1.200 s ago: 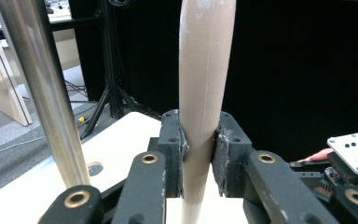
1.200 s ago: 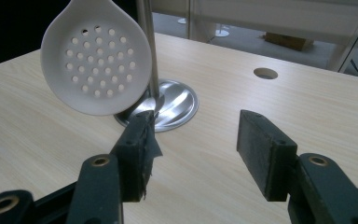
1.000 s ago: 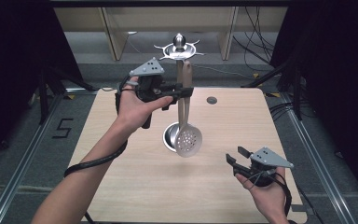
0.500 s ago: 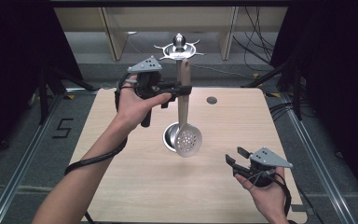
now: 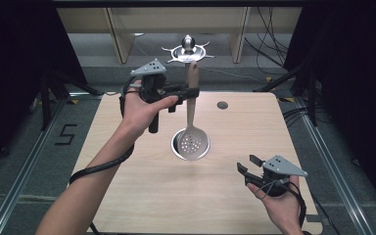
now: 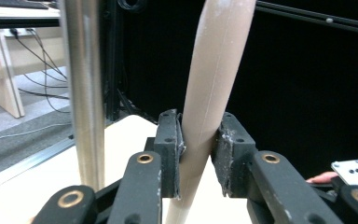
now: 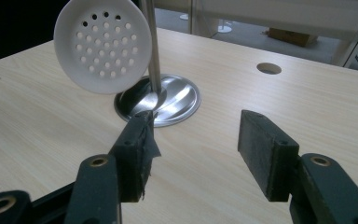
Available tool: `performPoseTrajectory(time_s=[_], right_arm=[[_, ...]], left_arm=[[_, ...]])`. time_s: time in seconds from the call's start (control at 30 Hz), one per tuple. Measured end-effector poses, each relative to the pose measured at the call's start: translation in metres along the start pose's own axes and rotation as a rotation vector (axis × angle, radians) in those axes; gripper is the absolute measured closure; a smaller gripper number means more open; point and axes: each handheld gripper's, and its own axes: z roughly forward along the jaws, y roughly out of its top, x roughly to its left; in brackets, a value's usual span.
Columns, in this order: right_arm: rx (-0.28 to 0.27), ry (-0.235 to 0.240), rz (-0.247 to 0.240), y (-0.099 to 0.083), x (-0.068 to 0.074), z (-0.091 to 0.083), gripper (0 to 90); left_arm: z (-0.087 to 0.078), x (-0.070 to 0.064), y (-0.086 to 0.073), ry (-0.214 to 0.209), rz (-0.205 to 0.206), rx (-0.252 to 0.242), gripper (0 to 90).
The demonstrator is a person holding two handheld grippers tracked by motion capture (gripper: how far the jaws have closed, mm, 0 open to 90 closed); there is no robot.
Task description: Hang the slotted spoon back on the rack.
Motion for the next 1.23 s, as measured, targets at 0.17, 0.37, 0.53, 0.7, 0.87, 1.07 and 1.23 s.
performPoseTrajectory(time_s=[0.17,0.37,0.53,0.7,0.87,1.07,1.23], right_arm=[[0.002,0.001,0.0,0.0,0.001,0.0,46.3],[0.004,0.001,0.006,-0.001,0.001,0.0,46.0],[0.017,-0.01,-0.002,0.0,0.0,-0.002,45.9],[0.013,-0.005,-0.016,0.0,-0.002,-0.002,45.4],[0.034,-0.01,0.012,-0.002,-0.002,-0.002,44.7],[0.049,0.002,0.009,-0.006,-0.003,0.003,42.5],[0.071,0.029,-0.026,-0.01,-0.006,0.007,39.8]], left_arm=[[0.0,0.0,-0.002,0.044,-0.015,-0.012,69.5],[-0.006,-0.002,-0.008,0.1,-0.011,-0.038,63.3],[-0.024,-0.004,-0.022,0.171,0.047,-0.066,50.4],[-0.049,-0.008,-0.058,0.224,0.134,-0.028,42.2],[-0.079,-0.001,-0.126,0.303,0.2,0.081,39.2],[-0.11,0.013,-0.217,0.375,0.215,0.2,36.0],[-0.132,0.014,-0.232,0.381,0.078,0.19,34.7]])
